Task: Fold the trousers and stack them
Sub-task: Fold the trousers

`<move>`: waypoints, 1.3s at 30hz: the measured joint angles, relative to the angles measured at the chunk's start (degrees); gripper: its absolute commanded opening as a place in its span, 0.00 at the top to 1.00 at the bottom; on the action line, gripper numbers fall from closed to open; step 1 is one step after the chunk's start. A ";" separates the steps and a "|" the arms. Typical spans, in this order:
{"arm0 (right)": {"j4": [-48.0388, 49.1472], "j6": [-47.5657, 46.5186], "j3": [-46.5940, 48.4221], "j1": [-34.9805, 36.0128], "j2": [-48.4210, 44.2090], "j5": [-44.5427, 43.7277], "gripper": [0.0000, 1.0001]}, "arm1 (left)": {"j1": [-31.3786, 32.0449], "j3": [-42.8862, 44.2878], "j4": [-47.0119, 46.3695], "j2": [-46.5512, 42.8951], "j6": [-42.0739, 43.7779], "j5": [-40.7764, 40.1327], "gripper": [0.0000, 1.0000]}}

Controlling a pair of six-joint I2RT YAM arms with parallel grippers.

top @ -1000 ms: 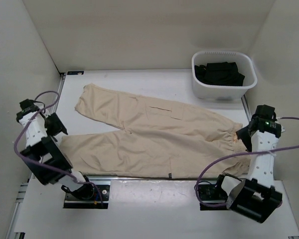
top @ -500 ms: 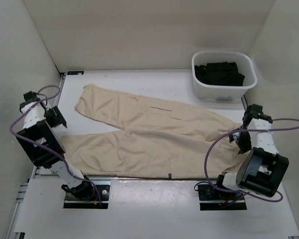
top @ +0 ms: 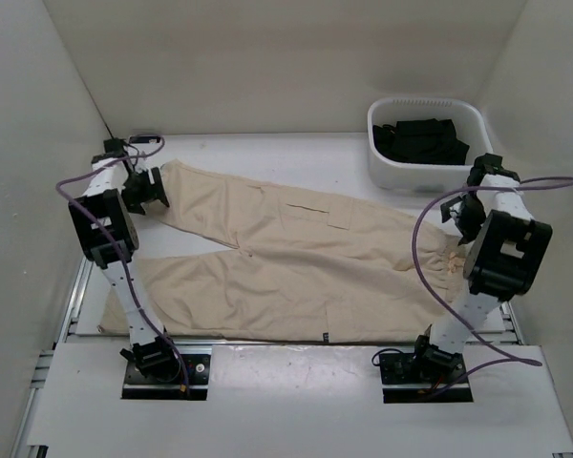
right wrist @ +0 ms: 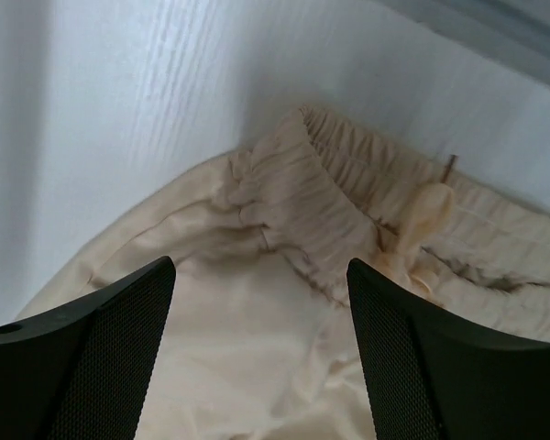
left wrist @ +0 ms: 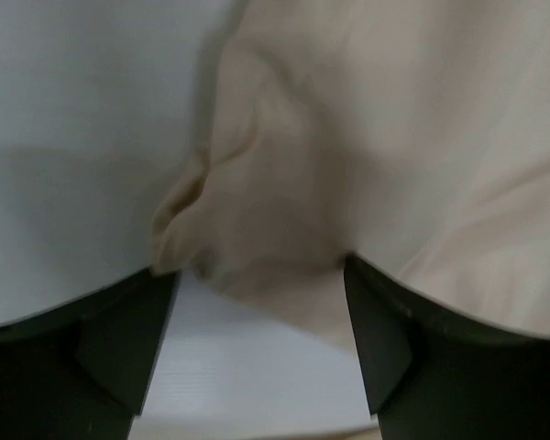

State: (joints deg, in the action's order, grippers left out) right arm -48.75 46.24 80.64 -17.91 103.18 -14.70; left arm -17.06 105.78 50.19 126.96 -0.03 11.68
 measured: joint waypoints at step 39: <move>-0.79 -5.14 3.58 13.81 8.33 -9.44 1.00 | 0.96 19.98 -5.97 15.65 -0.04 0.50 0.00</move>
State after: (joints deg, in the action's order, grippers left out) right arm -49.54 41.10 84.23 -4.10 111.50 -24.14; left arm -16.10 125.75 44.23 142.61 -0.08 12.19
